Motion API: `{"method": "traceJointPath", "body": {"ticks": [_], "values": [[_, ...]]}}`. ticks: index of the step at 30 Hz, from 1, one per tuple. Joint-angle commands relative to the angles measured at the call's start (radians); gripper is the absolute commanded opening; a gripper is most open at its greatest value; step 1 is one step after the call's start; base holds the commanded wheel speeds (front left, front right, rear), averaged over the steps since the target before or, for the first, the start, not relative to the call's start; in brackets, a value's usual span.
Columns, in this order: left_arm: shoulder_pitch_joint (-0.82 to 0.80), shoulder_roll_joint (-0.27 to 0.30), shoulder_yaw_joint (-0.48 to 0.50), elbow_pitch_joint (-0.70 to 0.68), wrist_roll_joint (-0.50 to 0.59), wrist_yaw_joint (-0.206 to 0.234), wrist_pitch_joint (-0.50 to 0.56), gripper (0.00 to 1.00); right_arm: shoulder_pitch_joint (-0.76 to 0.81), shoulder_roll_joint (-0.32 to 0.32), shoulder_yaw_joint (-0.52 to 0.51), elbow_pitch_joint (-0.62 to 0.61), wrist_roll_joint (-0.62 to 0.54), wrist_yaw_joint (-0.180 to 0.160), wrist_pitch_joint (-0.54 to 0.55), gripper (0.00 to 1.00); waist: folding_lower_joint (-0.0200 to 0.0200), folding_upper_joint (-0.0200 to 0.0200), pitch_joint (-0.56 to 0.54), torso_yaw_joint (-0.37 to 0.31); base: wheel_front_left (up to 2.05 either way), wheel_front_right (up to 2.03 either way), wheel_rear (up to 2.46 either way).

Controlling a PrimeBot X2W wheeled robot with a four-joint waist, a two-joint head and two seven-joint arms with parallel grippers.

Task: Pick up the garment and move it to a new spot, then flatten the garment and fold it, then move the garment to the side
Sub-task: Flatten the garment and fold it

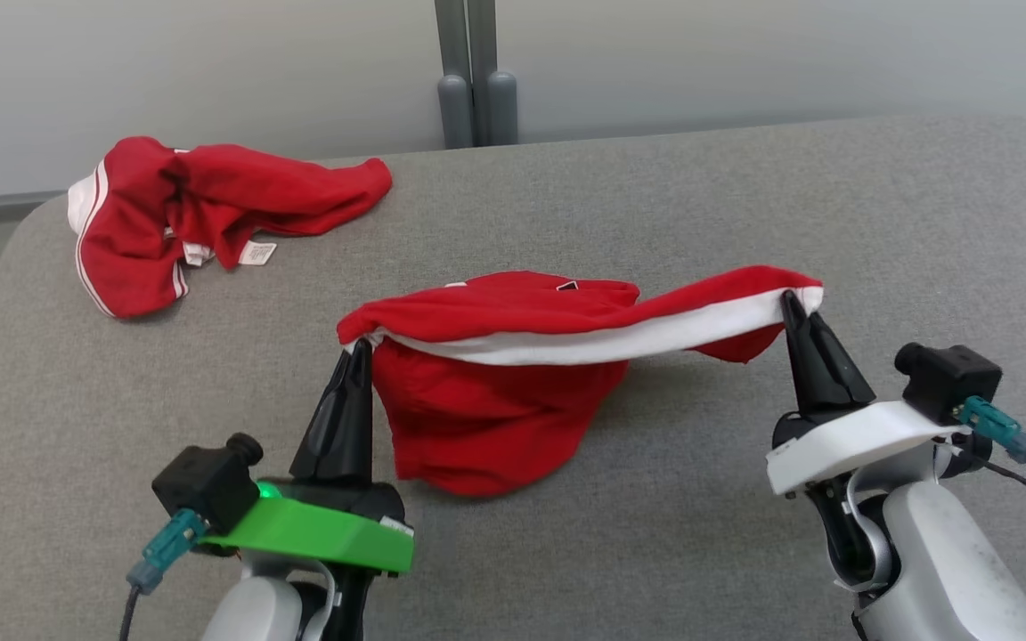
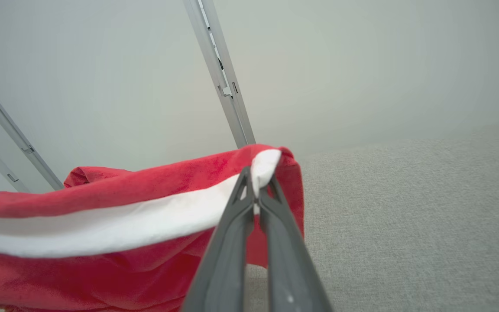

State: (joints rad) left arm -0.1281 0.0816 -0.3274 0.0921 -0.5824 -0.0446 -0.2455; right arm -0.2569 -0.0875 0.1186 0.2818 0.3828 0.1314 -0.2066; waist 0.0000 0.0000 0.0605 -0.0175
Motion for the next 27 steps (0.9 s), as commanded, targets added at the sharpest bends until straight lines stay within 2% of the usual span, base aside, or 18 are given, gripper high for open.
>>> {"method": "traceJointPath", "body": {"ticks": [1, 4, 10, 17, 22, 27], "values": [[-0.019, 0.005, 0.003, -0.025, -0.015, -0.008, 0.009, 0.00, 0.022, -0.005, -0.001, -0.042, 0.021, -0.001, 0.016, 0.00, 0.0000, 0.0000, -0.025, -0.014, 0.00, 0.00, 0.00], [-0.041, 0.018, 0.010, -0.112, -0.035, -0.010, 0.048, 0.00, 0.039, -0.021, -0.017, -0.195, 0.073, -0.001, 0.067, 0.00, 0.0000, 0.0000, -0.051, -0.021, 0.00, 0.00, 0.00], [-0.111, 0.054, 0.019, -0.283, -0.074, -0.002, 0.163, 0.00, 0.055, -0.031, -0.054, -0.423, 0.145, -0.001, 0.172, 0.00, 0.0000, 0.0000, -0.079, -0.028, 0.00, 0.00, 0.00], [-0.262, 0.105, 0.035, -0.397, -0.100, 0.006, 0.319, 0.00, 0.005, -0.048, -0.115, -0.576, 0.153, -0.001, 0.283, 0.00, 0.0000, 0.0000, -0.079, -0.035, 0.00, 0.00, 0.00], [-0.374, 0.112, 0.057, -0.372, -0.146, 0.022, 0.403, 0.00, -0.073, -0.033, -0.131, -0.578, 0.152, -0.001, 0.347, 0.00, 0.0000, 0.0000, -0.040, -0.051, 0.00, 0.00, 0.00], [-0.516, 0.112, 0.093, -0.213, -0.176, 0.044, 0.457, 0.00, -0.253, -0.023, -0.092, -0.421, 0.136, -0.001, 0.358, 0.00, 0.0000, 0.0000, 0.049, -0.080, 0.00, 0.00, 0.00]]}}
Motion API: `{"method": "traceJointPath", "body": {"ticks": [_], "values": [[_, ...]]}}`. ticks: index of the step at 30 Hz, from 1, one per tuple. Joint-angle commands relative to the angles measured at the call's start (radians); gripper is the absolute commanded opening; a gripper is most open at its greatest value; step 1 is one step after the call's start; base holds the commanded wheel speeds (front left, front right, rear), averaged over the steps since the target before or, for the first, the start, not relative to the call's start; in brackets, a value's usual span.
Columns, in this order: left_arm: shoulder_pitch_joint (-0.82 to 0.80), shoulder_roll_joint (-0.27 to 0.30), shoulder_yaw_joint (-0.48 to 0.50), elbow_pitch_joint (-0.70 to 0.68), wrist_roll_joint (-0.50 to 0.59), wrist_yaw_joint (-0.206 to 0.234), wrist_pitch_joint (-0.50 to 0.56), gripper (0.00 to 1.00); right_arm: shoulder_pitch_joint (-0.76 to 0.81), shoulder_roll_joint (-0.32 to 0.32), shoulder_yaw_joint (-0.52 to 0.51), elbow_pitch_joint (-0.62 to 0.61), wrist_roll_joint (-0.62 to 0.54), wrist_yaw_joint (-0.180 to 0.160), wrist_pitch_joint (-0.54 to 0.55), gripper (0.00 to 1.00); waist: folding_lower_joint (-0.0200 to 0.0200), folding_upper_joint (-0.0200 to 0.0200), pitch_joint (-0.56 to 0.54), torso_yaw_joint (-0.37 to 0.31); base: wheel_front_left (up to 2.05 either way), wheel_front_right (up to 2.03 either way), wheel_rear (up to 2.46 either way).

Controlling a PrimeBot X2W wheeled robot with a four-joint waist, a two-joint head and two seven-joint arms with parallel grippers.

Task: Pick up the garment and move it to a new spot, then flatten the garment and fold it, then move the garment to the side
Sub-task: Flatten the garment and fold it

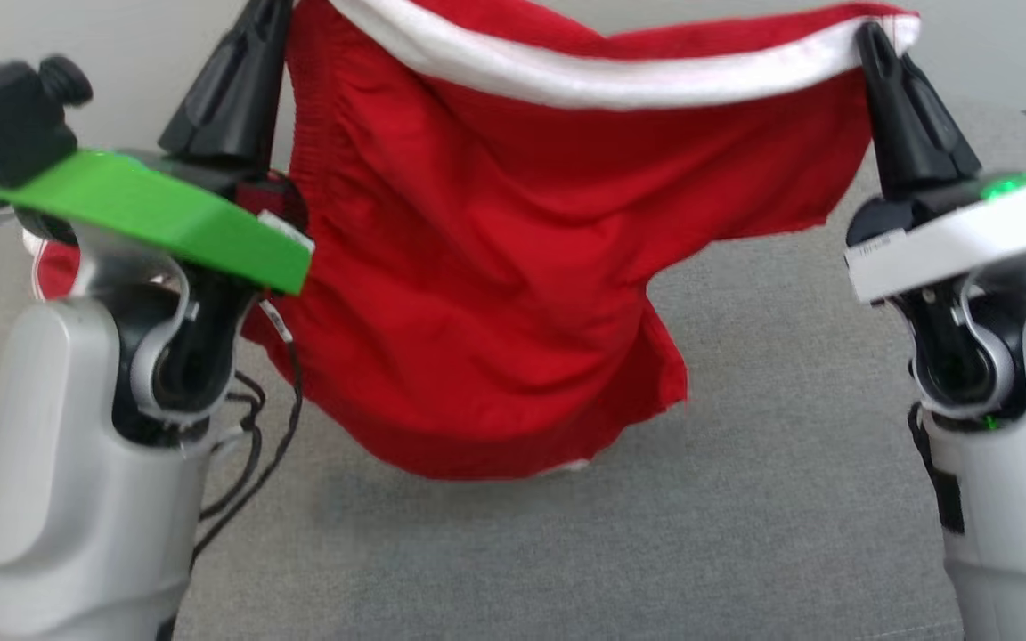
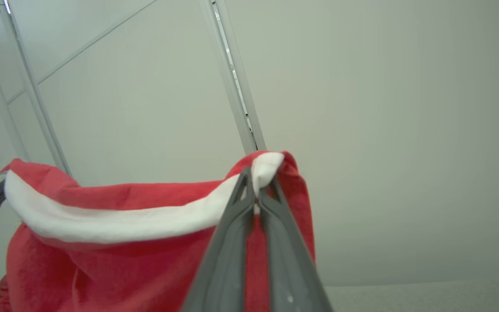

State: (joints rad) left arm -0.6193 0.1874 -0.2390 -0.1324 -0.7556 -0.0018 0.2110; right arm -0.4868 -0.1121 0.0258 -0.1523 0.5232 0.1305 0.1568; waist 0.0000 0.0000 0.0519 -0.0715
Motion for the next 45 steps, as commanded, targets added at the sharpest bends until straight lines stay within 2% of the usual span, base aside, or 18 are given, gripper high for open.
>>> {"method": "traceJointPath", "body": {"ticks": [1, 5, 8, 12, 16, 19, 24, 30, 38, 45], "values": [[-0.058, 0.010, 0.008, 0.049, 0.004, 0.003, 0.006, 0.00, -0.065, -0.003, 0.006, 0.053, -0.019, 0.000, -0.010, 0.00, 0.0000, 0.0000, 0.075, -0.031, 0.00, 0.00, 0.00], [-0.222, 0.017, 0.029, 0.220, 0.036, 0.017, -0.003, 0.00, -0.285, -0.002, 0.048, 0.236, -0.065, 0.000, -0.062, 0.00, 0.0000, 0.0000, 0.161, -0.061, 0.00, 0.00, 0.00], [-0.360, 0.024, 0.045, 0.345, 0.071, 0.016, -0.051, 0.00, -0.452, 0.015, 0.056, 0.366, -0.096, 0.000, -0.130, 0.00, 0.0000, 0.0000, 0.231, -0.090, 0.00, 0.00, 0.00], [-0.501, 0.039, 0.049, 0.481, 0.120, -0.014, -0.137, 0.00, -0.608, 0.040, 0.057, 0.512, -0.125, 0.000, -0.229, 0.00, 0.0000, 0.0000, 0.315, -0.123, 0.00, 0.00, 0.00], [-0.556, 0.064, 0.036, 0.606, 0.179, -0.031, -0.249, 0.00, -0.661, 0.056, 0.079, 0.627, -0.129, 0.000, -0.321, 0.00, 0.0000, 0.0000, 0.393, -0.138, 0.00, 0.00, 0.00], [-0.517, 0.051, 0.049, 0.694, 0.171, -0.042, -0.327, 0.00, -0.625, 0.058, 0.135, 0.695, -0.114, 0.000, -0.364, 0.00, 0.0000, 0.0000, 0.432, -0.137, 0.00, 0.00, 0.00], [-0.414, 0.020, 0.045, 0.805, 0.144, -0.088, -0.420, 0.00, -0.539, 0.060, 0.227, 0.774, -0.062, 0.000, -0.409, 0.00, 0.0000, 0.0000, 0.459, -0.115, 0.00, 0.00, 0.00], [-0.270, 0.000, 0.028, 0.765, 0.096, -0.123, -0.469, 0.00, -0.419, 0.052, 0.238, 0.746, -0.033, 0.000, -0.424, 0.00, 0.0000, 0.0000, 0.436, -0.082, 0.00, 0.00, 0.00], [-0.049, 0.010, 0.007, 0.555, 0.053, -0.129, -0.476, 0.00, -0.202, 0.016, 0.158, 0.557, -0.022, 0.000, -0.422, 0.00, 0.0000, 0.0000, 0.361, -0.042, 0.00, 0.00, 0.00], [0.181, -0.014, 0.022, 0.389, 0.057, -0.127, -0.477, 0.00, 0.007, -0.017, 0.100, 0.408, 0.002, -0.001, -0.422, 0.00, 0.0000, 0.0000, 0.256, -0.023, 0.00, 0.00, 0.00]]}}
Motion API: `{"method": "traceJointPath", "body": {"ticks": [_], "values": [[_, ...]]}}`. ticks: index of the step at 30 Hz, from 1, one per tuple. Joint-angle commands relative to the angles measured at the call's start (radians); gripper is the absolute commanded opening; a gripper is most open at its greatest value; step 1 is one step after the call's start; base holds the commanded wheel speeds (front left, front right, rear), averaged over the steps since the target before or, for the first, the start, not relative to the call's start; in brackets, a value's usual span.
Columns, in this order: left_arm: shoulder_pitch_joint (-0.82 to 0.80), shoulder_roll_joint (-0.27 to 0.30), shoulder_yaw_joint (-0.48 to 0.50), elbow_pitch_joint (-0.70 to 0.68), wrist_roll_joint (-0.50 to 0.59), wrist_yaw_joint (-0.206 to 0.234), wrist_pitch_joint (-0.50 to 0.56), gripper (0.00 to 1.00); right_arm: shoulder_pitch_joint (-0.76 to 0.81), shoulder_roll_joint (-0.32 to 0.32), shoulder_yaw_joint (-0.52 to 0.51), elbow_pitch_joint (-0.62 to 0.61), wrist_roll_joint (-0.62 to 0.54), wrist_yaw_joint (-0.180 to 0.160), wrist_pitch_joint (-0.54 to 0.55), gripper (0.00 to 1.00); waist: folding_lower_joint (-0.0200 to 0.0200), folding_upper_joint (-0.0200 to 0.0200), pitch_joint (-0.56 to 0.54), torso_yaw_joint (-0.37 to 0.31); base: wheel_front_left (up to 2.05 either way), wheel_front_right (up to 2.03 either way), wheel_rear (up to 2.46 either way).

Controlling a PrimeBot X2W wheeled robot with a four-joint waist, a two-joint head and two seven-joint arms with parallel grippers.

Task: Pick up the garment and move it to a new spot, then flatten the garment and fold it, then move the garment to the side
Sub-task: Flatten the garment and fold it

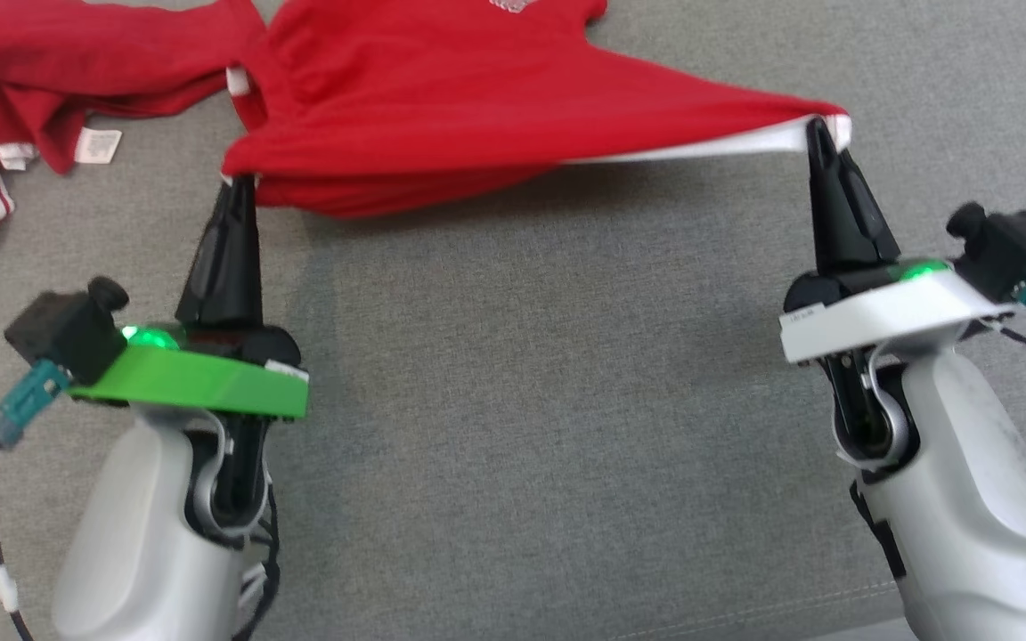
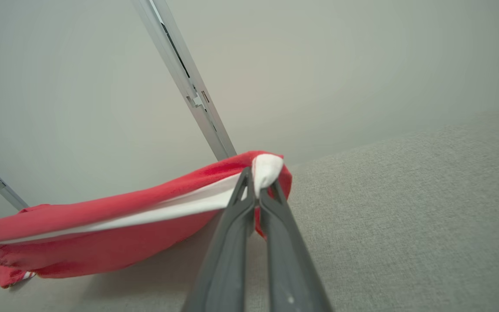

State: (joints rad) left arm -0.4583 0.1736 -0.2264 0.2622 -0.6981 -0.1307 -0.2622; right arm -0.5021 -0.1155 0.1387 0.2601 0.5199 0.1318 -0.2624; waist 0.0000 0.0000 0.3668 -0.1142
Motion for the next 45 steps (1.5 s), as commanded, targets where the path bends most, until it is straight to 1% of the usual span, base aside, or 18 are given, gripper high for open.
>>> {"method": "traceJointPath", "body": {"ticks": [1, 7, 12, 16, 20, 25, 28, 32, 36, 39, 42, 45], "values": [[0.050, -0.008, 0.014, -0.027, -0.001, 0.002, -0.003, 0.00, 0.050, -0.019, -0.017, -0.022, 0.007, -0.002, -0.003, 0.00, 0.0000, 0.0000, -0.073, 0.022, 0.00, 0.00, 0.00], [0.257, -0.063, 0.046, -0.166, 0.009, 0.002, -0.004, 0.00, 0.244, -0.036, -0.074, -0.178, 0.007, -0.003, 0.007, 0.00, 0.0000, 0.0000, -0.180, 0.028, 0.00, 0.00, 0.00], [0.417, -0.088, 0.038, -0.264, 0.012, 0.012, -0.004, 0.00, 0.399, -0.036, -0.118, -0.345, -0.001, -0.003, 0.079, 0.00, 0.0000, 0.0000, -0.242, 0.021, 0.00, 0.00, 0.00], [0.519, -0.096, 0.008, -0.323, 0.021, 0.028, -0.003, 0.00, 0.508, -0.038, -0.149, -0.464, -0.028, -0.003, 0.156, 0.00, 0.0000, 0.0000, -0.259, 0.019, 0.00, 0.00, 0.00], [0.598, -0.096, -0.023, -0.359, 0.019, 0.042, 0.023, 0.00, 0.586, -0.019, -0.166, -0.522, -0.032, -0.002, 0.218, 0.00, 0.0000, 0.0000, -0.260, 0.021, 0.00, 0.00, 0.00], [0.636, -0.096, -0.051, -0.326, -0.002, 0.044, 0.056, 0.00, 0.604, -0.006, -0.190, -0.469, -0.053, -0.002, 0.242, 0.00, 0.0000, 0.0000, -0.245, 0.039, 0.00, 0.00, 0.00], [0.626, -0.102, -0.068, -0.292, -0.021, 0.052, 0.076, 0.00, 0.568, -0.007, -0.191, -0.415, -0.062, -0.002, 0.241, 0.00, 0.0000, 0.0000, -0.231, 0.052, 0.00, 0.00, 0.00], [0.584, -0.111, -0.081, -0.257, -0.074, 0.069, 0.101, 0.00, 0.491, -0.019, -0.182, -0.329, -0.073, -0.002, 0.232, 0.00, 0.0000, 0.0000, -0.205, 0.075, 0.00, 0.00, 0.00], [0.513, -0.118, -0.074, -0.233, -0.158, 0.098, 0.114, 0.00, 0.378, -0.030, -0.157, -0.247, -0.084, -0.002, 0.232, 0.00, 0.0000, 0.0000, -0.172, 0.098, 0.00, 0.00, 0.00], [0.428, -0.120, -0.075, -0.206, -0.197, 0.120, 0.125, 0.00, 0.269, -0.040, -0.135, -0.171, -0.085, -0.002, 0.240, 0.00, 0.0000, 0.0000, -0.139, 0.115, 0.00, 0.00, 0.00], [0.346, -0.121, -0.077, -0.160, -0.205, 0.143, 0.127, 0.00, 0.160, -0.058, -0.100, -0.081, -0.107, -0.002, 0.247, 0.00, 0.0000, 0.0000, -0.108, 0.129, 0.00, 0.00, 0.00], [0.262, -0.120, -0.074, -0.096, -0.209, 0.161, 0.133, 0.00, 0.040, -0.057, -0.062, 0.029, -0.106, -0.002, 0.250, 0.00, 0.0000, 0.0000, -0.073, 0.144, 0.00, 0.00, 0.00]]}}
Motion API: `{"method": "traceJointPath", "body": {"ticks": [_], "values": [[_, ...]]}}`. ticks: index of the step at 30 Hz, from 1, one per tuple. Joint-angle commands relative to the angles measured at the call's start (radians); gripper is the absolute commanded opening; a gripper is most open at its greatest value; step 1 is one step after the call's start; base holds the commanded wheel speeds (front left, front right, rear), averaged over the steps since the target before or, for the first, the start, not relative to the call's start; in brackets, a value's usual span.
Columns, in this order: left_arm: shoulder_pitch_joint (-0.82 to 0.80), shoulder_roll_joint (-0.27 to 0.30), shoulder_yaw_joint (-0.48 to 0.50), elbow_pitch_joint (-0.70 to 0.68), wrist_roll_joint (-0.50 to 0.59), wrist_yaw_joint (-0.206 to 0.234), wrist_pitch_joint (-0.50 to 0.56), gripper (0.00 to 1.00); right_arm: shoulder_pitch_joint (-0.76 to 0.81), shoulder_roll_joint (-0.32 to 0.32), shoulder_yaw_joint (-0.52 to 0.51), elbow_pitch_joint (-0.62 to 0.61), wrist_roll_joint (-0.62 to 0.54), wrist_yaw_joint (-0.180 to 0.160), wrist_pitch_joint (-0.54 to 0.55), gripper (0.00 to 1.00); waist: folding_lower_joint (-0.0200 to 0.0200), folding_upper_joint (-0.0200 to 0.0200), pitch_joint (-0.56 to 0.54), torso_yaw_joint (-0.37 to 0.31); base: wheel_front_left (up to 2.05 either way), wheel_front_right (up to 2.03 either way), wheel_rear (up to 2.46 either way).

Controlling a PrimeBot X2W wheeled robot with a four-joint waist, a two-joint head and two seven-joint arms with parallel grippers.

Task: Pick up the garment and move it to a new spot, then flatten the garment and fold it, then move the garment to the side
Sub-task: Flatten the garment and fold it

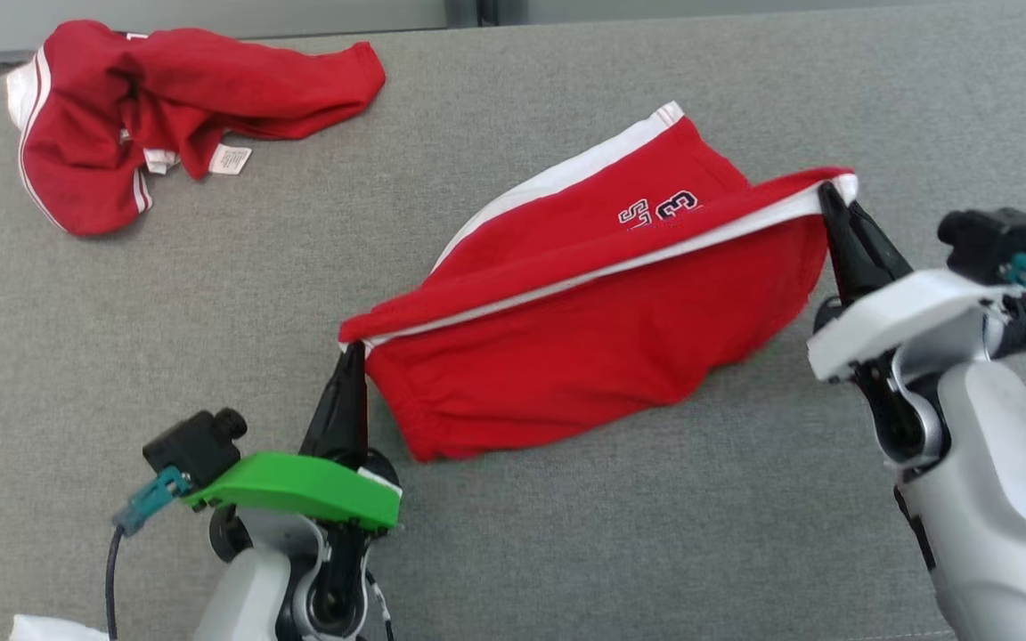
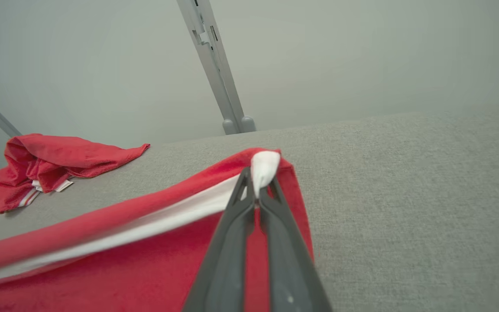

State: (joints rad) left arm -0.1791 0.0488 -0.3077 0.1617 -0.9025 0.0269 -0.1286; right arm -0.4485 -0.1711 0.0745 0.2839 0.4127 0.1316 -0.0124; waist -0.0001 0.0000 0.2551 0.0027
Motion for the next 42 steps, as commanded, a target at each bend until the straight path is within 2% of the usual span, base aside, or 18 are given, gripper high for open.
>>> {"method": "traceJointPath", "body": {"ticks": [1, 12, 24, 25, 26, 27, 28, 34, 42], "values": [[-0.038, 0.004, 0.007, 0.022, -0.005, 0.010, 0.004, 0.00, -0.048, -0.007, 0.011, 0.036, -0.004, -0.002, -0.001, 0.00, 0.0001, 0.0000, 0.050, 0.031, 0.00, 0.00, 0.00], [-0.202, 0.004, -0.050, 0.169, -0.029, 0.023, 0.004, 0.00, -0.355, -0.007, 0.135, 0.427, 0.042, -0.002, -0.030, 0.00, 0.0001, 0.0000, 0.129, 0.086, 0.00, 0.00, 0.00], [-0.255, 0.003, -0.127, 0.182, -0.069, 0.029, -0.060, 0.00, -0.527, -0.011, 0.190, 0.703, 0.107, -0.002, -0.118, 0.00, 0.0001, 0.0000, 0.136, 0.135, 0.00, 0.00, 0.00], [-0.257, 0.003, -0.133, 0.180, -0.071, 0.030, -0.065, 0.22, -0.542, -0.015, 0.189, 0.722, 0.112, -0.002, -0.131, 0.00, 0.0001, 0.0000, 0.137, 0.139, 0.00, 0.00, 0.00], [-0.257, 0.003, -0.136, 0.178, -0.072, 0.032, -0.069, 0.40, -0.552, -0.015, 0.189, 0.737, 0.115, -0.002, -0.140, 0.16, 0.0001, 0.0000, 0.137, 0.141, 0.00, 0.00, 0.00], [-0.259, 0.003, -0.143, 0.174, -0.066, 0.029, -0.071, 0.62, -0.562, -0.016, 0.191, 0.754, 0.117, -0.002, -0.150, 0.49, 0.0001, 0.0000, 0.137, 0.144, 0.00, 0.00, 0.00], [-0.259, 0.003, -0.149, 0.171, -0.057, 0.026, -0.077, 1.00, -0.570, -0.019, 0.196, 0.768, 0.116, -0.002, -0.159, 1.00, 0.0001, 0.0000, 0.137, 0.146, 0.00, 0.00, 0.00], [-0.228, 0.018, -0.161, 0.122, 0.001, 0.019, -0.112, 1.00, -0.606, -0.029, 0.219, 0.808, 0.133, -0.002, -0.214, 1.00, 0.0001, 0.0000, 0.135, 0.154, 0.00, 0.00, 0.00], [-0.137, 0.053, -0.103, 0.021, 0.082, 0.041, -0.136, 1.00, -0.569, -0.088, 0.294, 0.762, 0.162, -0.002, -0.243, 1.00, 0.0001, 0.0000, 0.110, 0.147, 0.00, 0.00, 0.00]]}}
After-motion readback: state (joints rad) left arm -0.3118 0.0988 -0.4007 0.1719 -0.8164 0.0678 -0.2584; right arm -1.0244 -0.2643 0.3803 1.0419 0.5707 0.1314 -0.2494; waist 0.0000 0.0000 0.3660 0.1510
